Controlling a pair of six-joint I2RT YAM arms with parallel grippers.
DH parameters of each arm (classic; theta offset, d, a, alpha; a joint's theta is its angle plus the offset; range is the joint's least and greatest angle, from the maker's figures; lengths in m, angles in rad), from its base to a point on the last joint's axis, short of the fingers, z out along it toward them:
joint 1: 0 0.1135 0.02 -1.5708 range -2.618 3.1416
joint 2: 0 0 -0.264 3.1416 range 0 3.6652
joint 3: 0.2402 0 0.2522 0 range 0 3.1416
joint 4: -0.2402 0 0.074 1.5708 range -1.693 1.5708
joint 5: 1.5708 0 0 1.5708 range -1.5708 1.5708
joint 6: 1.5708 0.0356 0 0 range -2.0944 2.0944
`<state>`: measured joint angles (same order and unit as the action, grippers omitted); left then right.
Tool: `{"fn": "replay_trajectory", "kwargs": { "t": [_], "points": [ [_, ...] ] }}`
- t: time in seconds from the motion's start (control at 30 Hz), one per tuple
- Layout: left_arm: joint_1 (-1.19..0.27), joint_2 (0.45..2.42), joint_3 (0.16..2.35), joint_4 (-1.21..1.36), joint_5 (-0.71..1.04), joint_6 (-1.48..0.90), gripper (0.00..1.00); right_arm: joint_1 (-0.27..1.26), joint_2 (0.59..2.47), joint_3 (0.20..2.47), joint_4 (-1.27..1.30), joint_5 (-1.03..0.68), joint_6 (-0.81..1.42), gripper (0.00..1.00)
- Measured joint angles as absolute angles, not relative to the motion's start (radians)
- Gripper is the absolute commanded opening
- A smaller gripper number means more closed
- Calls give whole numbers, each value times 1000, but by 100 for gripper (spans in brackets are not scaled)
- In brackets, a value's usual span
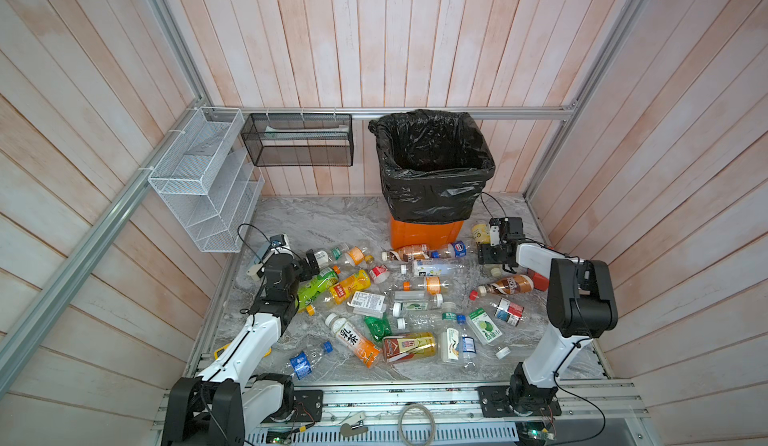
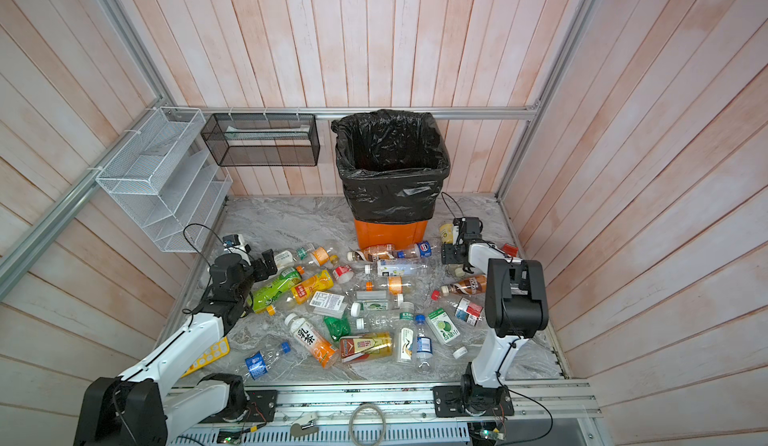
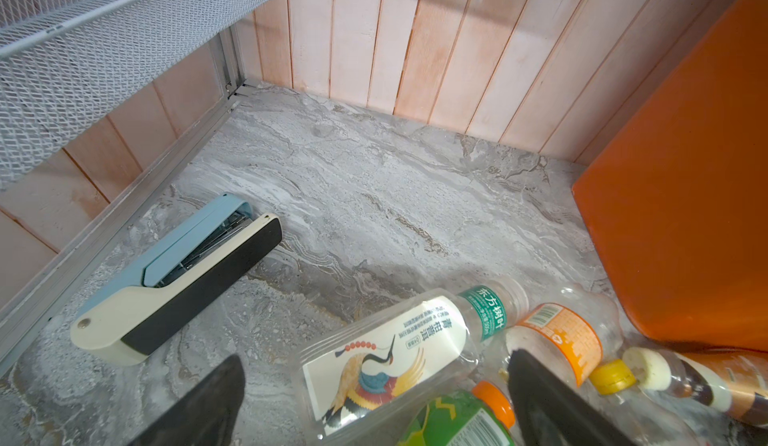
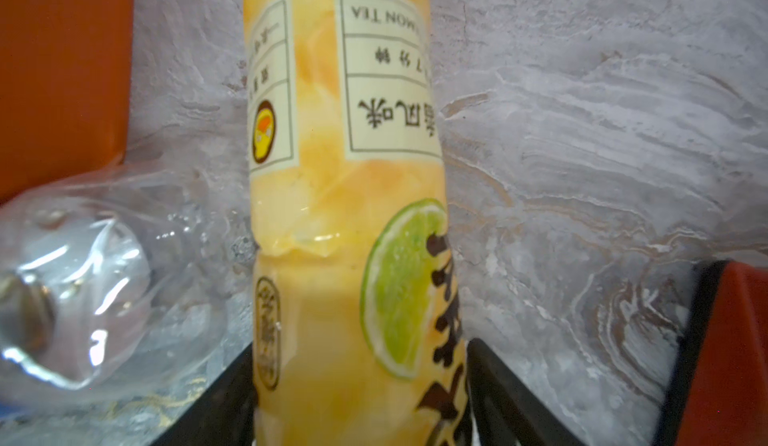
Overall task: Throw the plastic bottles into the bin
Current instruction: 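Close the right gripper on the yellow bottle and lift it toward the bin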
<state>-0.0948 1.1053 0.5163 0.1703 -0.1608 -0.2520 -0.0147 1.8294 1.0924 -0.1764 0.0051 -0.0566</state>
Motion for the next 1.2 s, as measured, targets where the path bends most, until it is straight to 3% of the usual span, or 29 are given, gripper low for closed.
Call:
{"fn": "replay_trajectory", "kwargs": {
  "t": [0.2, 0.47, 1.03, 1.2],
  "points": [
    [-95, 1105, 516, 164, -160, -258, 100, -28, 1834, 1096, -167, -25, -52, 59],
    [-95, 1093, 516, 160, -164, -283, 99, -40, 1770, 1063, -118, -59, -27, 46],
    [-95, 987, 501, 160, -179, -326, 100, -72, 1003, 915, 196, -75, 112, 48],
    [-95, 968, 493, 154, -184, -335, 100, -60, 947, 960, 352, -163, 218, 48]
  ]
}}
